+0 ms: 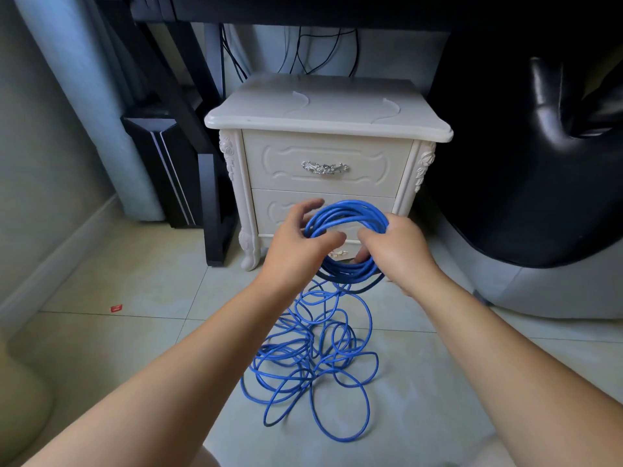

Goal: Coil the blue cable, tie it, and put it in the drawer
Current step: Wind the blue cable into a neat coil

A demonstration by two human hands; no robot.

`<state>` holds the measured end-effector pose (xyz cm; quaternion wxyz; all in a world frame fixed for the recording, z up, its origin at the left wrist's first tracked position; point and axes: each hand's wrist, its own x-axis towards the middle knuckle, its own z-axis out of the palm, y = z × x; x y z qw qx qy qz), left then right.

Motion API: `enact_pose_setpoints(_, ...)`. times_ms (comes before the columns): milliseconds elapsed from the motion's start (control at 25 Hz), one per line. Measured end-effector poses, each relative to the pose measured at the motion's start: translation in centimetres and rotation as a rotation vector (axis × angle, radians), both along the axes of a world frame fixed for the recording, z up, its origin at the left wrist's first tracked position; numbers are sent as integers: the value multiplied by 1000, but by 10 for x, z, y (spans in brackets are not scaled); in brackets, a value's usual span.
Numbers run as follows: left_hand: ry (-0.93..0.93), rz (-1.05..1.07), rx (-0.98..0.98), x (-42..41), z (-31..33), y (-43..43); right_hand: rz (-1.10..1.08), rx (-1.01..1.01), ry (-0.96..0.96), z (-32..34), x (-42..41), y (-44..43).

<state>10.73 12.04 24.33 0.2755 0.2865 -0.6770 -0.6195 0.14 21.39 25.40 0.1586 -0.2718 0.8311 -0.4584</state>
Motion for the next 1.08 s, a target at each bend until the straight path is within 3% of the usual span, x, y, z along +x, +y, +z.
enact_pose_setpoints(120,-91,-44,-422,1,1,-2,93,87,192,-5,1,-1)
enact_pose_setpoints(200,-142,-69,-518,2,2,-7,160,115,246,-6,3,-2)
enact_pose_setpoints(360,-208,-91,-446,0,3,-12,265,160,210,2,5,0)
enact_pose_setpoints(480,-149,23,-358,-5,2,-9,222,13,24,5,6,3)
enact_pose_setpoints(680,85,255,116,-7,8,-13,159,-197,-368,-10,16,1)
enact_pose_setpoints(840,150,314,307,-7,2,-9,141,-272,-599,-18,28,-4)
enact_pose_setpoints(920,111,311,311,-6,2,-3,63,-321,-590,-17,27,-6)
enact_pose_setpoints(1080,-184,164,247,-1,-7,-4,-17,-378,-517,-8,20,-4)
